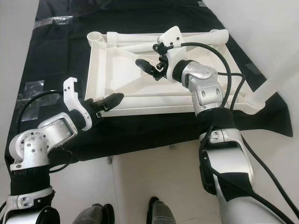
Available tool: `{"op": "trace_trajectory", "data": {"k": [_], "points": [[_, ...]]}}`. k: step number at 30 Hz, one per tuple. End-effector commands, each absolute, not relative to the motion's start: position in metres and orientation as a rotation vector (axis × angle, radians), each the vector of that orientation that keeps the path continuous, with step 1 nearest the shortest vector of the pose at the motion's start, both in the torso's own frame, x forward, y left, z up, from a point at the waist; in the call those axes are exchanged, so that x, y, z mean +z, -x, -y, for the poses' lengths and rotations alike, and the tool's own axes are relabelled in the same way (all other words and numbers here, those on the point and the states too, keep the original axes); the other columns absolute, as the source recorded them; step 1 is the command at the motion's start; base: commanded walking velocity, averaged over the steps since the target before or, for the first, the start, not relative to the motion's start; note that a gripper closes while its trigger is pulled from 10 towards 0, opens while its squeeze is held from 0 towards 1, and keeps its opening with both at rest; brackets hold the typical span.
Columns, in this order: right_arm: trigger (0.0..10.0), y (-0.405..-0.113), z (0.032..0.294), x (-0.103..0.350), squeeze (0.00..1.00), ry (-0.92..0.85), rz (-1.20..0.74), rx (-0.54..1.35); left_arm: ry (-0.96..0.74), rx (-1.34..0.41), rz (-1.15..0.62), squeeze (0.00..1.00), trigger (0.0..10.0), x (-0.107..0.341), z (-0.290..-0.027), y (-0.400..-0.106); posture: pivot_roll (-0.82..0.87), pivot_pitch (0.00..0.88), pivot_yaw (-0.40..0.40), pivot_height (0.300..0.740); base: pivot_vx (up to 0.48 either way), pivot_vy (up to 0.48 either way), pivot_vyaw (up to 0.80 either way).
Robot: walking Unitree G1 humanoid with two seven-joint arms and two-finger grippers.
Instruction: Building children table
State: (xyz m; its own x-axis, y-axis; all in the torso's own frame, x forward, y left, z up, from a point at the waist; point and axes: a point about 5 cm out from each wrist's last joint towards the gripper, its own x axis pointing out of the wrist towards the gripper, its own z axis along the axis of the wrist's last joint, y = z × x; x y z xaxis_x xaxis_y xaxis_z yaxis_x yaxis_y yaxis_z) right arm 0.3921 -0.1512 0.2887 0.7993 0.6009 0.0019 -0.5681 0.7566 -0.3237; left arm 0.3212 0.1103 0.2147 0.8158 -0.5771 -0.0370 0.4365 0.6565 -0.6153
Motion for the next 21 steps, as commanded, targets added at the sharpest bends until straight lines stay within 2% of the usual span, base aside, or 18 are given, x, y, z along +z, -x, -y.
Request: {"op": "trace_trajectory", "data": {"k": [1,5,9,14,21], "points": [[10.0,-0.391,0.152,0.283,0.00,0.320,0.085,0.630,0.644,-0.596,-0.308,0.00,10.0,0.205,-0.105,-0.321,0.02,0.236,-0.026,0.740,0.000,0.000,0.00],[10.0,-0.390,0.154,0.278,0.00,0.323,0.054,0.611,0.667,-0.515,-0.387,0.00,10.0,0.194,-0.114,-0.330,0.01,0.237,-0.027,0.740,0.000,0.000,0.00],[10.0,-0.389,0.155,0.275,0.00,0.328,0.037,0.599,0.688,-0.504,-0.399,0.00,10.0,0.193,-0.117,-0.333,0.01,0.237,-0.027,0.740,0.000,0.000,0.00],[10.0,-0.385,0.160,0.269,0.00,0.319,0.004,0.574,0.713,-0.584,-0.382,0.00,10.0,0.201,-0.116,-0.342,-0.01,0.240,-0.025,0.740,0.000,0.000,0.00],[10.0,-0.380,0.156,0.269,0.00,0.307,0.005,0.580,0.694,-0.710,-0.416,0.00,10.0,0.210,-0.099,-0.351,-0.03,0.241,-0.018,0.740,0.000,0.000,0.00]]}}
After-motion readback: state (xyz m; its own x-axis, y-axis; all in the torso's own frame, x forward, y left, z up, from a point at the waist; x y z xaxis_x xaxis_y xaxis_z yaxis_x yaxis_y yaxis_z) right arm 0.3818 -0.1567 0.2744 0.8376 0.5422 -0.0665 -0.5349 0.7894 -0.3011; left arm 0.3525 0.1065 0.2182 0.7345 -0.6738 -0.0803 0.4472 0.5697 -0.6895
